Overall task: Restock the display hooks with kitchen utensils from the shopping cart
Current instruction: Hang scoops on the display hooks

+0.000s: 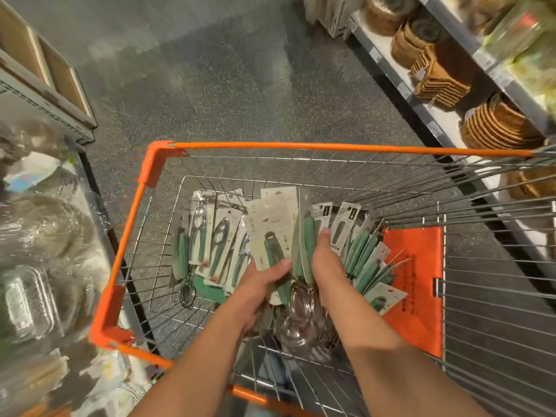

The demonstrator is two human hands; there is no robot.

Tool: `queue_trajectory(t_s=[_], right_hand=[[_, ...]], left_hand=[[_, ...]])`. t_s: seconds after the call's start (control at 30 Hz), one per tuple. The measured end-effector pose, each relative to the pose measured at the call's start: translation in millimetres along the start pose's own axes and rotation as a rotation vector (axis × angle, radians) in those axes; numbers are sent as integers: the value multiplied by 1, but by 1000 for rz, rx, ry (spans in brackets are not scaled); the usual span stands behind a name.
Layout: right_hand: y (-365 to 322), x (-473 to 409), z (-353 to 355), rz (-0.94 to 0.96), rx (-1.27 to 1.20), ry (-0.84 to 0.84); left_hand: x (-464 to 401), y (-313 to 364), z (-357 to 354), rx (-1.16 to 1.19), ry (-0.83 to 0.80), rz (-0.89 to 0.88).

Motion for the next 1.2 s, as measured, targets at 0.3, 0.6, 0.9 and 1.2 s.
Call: queue_trajectory(t_s=[0.3,0.6,0.9,1.2], right_hand=[[-3,49,0,239,132,77],[-16,133,-7,439,-17,-219],[-17,215,-26,697,61,-498],[55,285,-42,960,424,-825]], left_hand=[[33,13,6,-4,124,-32],[99,30,47,241,260,-182],[214,-3,76,506,361,-423],[317,-114,50,894,523,-482]])
Point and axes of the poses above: each hand's wrist, its own x-axis away from the middle knuckle, its own z-axis out of the back of the hand, y = z × x, the point moved 1 cm from there along -x, towards the middle knuckle, and after that the axes turned 3 degrees about y, right-handed, at the moved point
